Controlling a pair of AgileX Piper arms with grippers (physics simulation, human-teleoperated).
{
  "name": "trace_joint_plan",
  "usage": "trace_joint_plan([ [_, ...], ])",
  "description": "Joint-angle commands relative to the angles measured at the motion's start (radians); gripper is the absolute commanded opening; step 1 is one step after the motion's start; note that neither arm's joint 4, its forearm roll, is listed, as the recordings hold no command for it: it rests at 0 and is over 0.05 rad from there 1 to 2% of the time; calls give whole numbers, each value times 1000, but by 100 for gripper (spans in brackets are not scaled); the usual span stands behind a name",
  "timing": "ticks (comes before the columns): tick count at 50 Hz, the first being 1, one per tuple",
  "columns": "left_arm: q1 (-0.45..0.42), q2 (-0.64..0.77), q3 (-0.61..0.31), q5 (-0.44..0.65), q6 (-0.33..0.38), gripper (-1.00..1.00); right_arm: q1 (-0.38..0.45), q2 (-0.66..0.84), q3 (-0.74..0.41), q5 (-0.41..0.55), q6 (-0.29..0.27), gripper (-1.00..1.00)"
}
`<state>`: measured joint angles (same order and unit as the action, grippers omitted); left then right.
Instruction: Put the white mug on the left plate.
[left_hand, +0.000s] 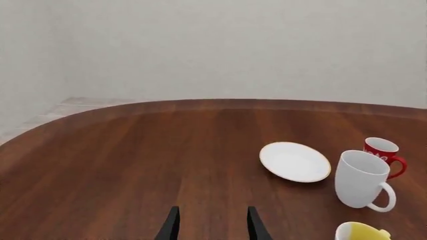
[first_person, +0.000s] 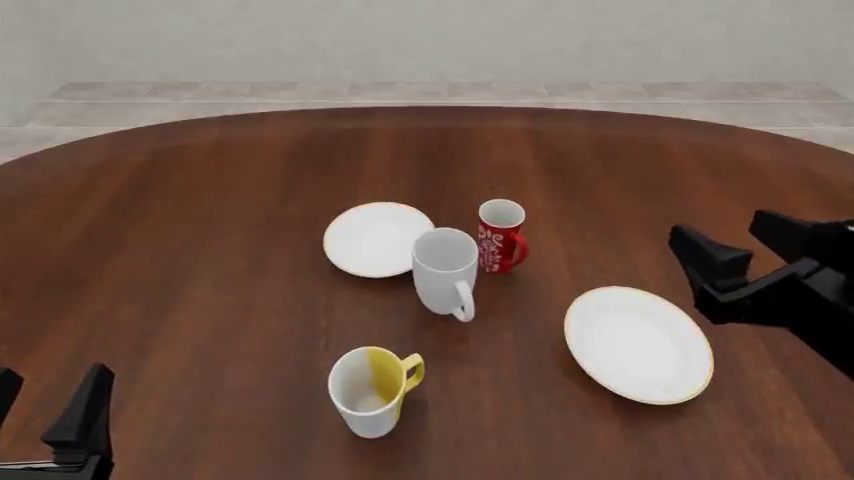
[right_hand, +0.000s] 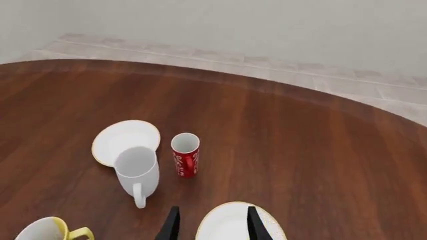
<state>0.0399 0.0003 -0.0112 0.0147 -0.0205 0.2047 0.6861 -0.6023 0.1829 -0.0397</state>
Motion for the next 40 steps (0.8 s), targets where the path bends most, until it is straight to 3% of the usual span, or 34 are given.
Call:
trace_joint_plan([
  [1, -3, 0, -6, 2, -2, 100, 82, 134, -121, 45, -6, 100],
  [7, -1, 0, 1, -5, -5, 100, 112, 191, -149, 44, -22, 100],
  [23, -8, 0, 10, -5, -8, 100, 209, 324, -239, 68, -2, 100],
  [40, -12, 0, 11, 5, -10, 100, 236, 451, -322, 45, 12, 100],
])
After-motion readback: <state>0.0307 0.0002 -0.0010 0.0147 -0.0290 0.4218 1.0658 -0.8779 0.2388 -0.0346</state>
